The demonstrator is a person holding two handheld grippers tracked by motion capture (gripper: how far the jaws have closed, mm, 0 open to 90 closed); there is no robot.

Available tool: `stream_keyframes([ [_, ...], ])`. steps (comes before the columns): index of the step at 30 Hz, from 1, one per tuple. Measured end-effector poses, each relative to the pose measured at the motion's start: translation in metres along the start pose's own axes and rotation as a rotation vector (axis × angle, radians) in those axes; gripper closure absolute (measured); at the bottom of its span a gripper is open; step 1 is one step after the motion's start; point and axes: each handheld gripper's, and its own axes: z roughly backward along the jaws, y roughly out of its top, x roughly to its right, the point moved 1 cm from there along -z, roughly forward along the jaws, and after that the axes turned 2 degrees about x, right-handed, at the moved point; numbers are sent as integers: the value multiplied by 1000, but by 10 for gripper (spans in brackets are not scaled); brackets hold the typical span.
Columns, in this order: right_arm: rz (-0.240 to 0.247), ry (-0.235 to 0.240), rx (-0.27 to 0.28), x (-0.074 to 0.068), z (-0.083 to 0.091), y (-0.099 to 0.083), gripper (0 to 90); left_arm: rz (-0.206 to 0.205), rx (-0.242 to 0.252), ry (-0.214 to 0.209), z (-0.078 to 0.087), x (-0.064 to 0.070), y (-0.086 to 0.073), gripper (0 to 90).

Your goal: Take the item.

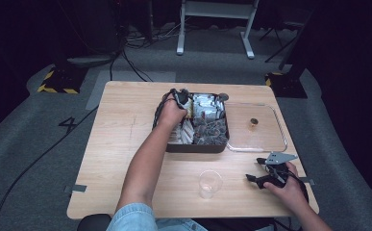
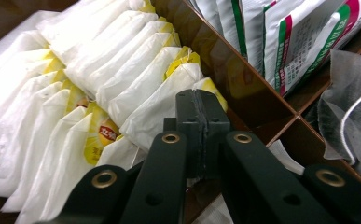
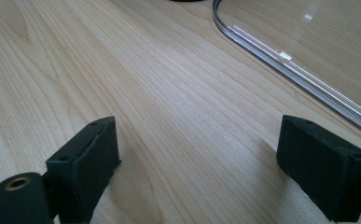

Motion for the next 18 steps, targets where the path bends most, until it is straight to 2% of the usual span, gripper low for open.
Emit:
stream_keyframes([
  [9, 0, 0, 0, 0, 0, 0, 130, -12, 33, -9, 14, -1, 2, 900],
  [15, 0, 0, 0, 0, 0, 0, 130, 1, 74, -16, 25, -3, 5, 900],
  [18, 0, 0, 0, 0, 0, 0, 130, -5, 80, -13, 30, -3, 6, 900],
])
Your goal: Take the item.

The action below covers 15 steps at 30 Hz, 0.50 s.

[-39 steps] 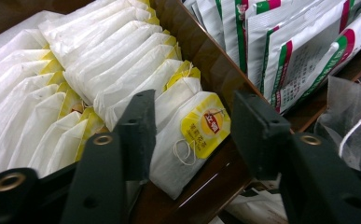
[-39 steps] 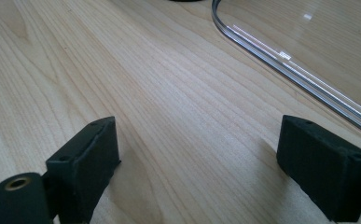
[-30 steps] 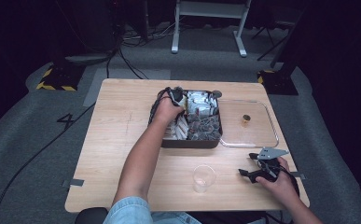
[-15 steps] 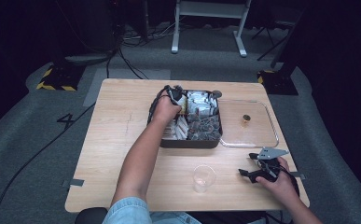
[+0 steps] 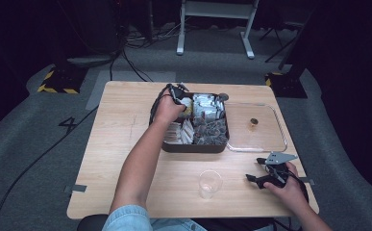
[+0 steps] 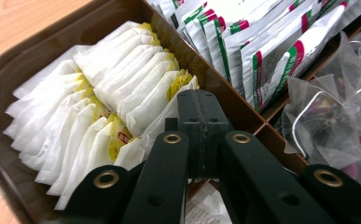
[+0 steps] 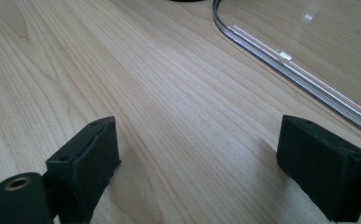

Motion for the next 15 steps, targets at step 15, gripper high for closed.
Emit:
stream_keyframes([
  [15, 4, 4, 0, 0, 0, 0, 132, -11, 90, -17, 38, 7, 2, 900],
])
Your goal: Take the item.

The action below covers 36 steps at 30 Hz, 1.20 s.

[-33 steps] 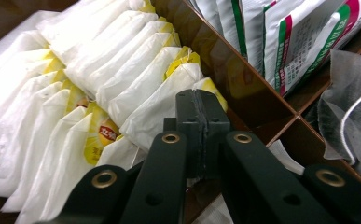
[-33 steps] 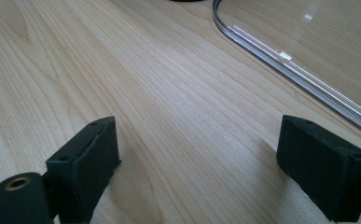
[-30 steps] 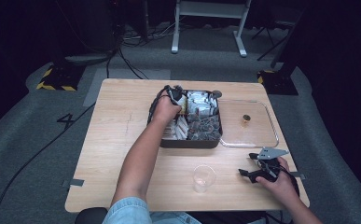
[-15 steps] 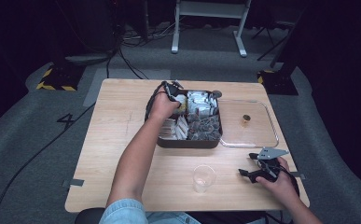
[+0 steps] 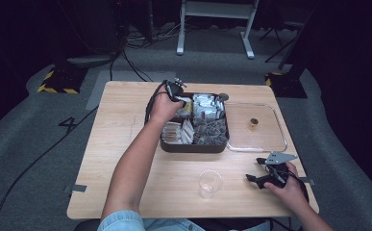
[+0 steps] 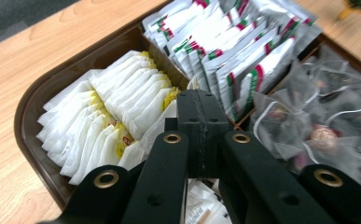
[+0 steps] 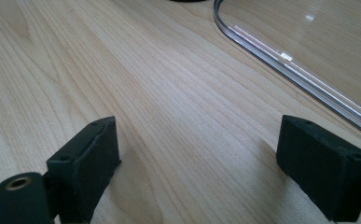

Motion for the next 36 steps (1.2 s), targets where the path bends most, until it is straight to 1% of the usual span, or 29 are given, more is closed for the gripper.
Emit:
stream_keyframes([
  [2, 0, 0, 0, 0, 0, 0, 132, 3, 8, -4, 3, 1, -1, 900],
  [3, 0, 0, 1, 0, 0, 0, 132, 5, 17, -8, 7, 2, -1, 900],
  [5, 0, 0, 1, 0, 0, 0, 132, -9, 25, -12, 18, 5, -3, 900],
  [6, 1, 0, 1, 0, 0, 0, 133, -7, 33, -15, 22, 6, -4, 900],
  [7, 1, 0, 1, 0, 0, 0, 133, -7, 33, -15, 22, 6, -4, 900],
  [8, 1, 0, 1, 0, 0, 0, 134, -10, 46, -23, 30, 9, -6, 900],
  [9, 1, 0, 1, 0, 0, 0, 134, -12, 51, -24, 34, 11, -6, 900],
  [10, 1, 0, 1, 0, 0, 0, 134, -12, 51, -24, 34, 11, -6, 900],
  [12, 3, 0, 2, 0, 0, 0, 137, -23, 75, -34, 48, 18, -10, 900],
  [14, 2, 0, 3, 0, 0, 0, 137, -38, 81, -42, 55, 21, -12, 900],
  [16, 2, 1, 2, 0, 0, 0, 137, -41, 100, -61, 63, 27, -15, 900],
  [19, 2, 2, 3, 0, 0, 0, 142, -63, 112, -66, 75, 34, -19, 900],
  [20, 2, 3, 3, 0, 0, 0, 144, -69, 117, -73, 79, 36, -20, 900],
  [21, 2, 3, 3, 0, 0, 0, 144, -69, 117, -73, 79, 36, -20, 900],
  [23, 3, 4, 3, 0, 0, 0, 146, -83, 128, -81, 87, 43, -24, 900],
  [24, 3, 4, 3, 0, 0, 0, 146, -93, 133, -88, 90, 46, -25, 900],
  [25, 3, 4, 3, 0, 0, 0, 146, -107, 143, -101, 97, 53, -28, 900],
  [27, 3, 4, 3, 0, 0, 0, 146, -114, 146, -105, 99, 55, -29, 900],
  [28, 3, 4, 3, 0, 0, 0, 146, -130, 153, -122, 106, 61, -32, 900],
  [33, 3, 4, 3, 0, 0, 0, 146, -156, 170, -163, 115, 75, -41, 900],
  [34, 3, 4, 3, 0, 0, 0, 146, -156, 170, -163, 115, 75, -41, 900],
  [36, 3, 4, 4, 0, 0, 0, 146, -174, 183, -189, 119, 84, -47, 900],
])
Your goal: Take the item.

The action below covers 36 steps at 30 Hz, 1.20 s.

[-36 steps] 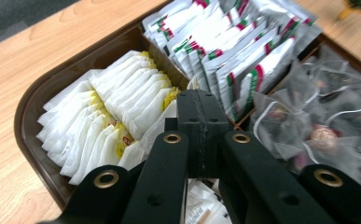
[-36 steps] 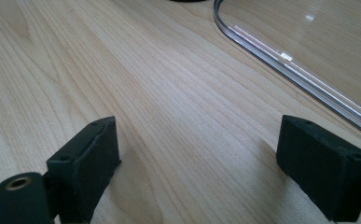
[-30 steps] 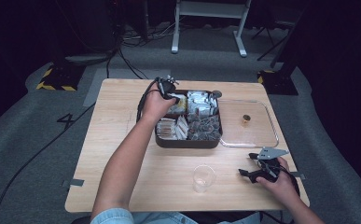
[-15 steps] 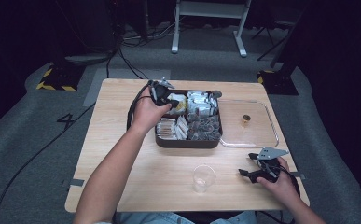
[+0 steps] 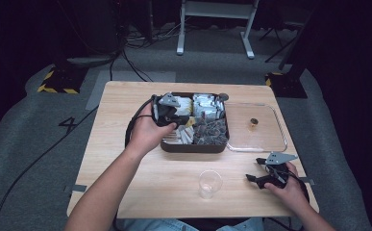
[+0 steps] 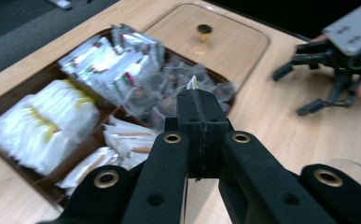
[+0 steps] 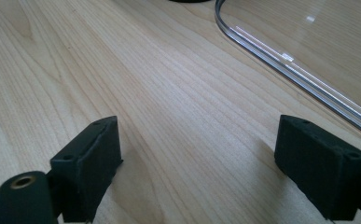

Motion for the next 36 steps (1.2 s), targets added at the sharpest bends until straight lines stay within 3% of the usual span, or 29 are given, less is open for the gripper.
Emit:
stream_keyframes([
  [16, 0, 0, 0, 0, 0, 0, 146, -63, 49, -133, -4, 56, -17, 900],
  [23, 0, 0, 0, 0, 0, 0, 146, -91, 34, -206, -20, 83, -29, 900],
  [30, 0, 0, 0, 0, 0, 0, 146, -114, 25, -222, -32, 99, -40, 900],
  [36, 0, 0, 0, 0, 0, 0, 146, -108, 31, -239, -39, 106, -50, 900],
])
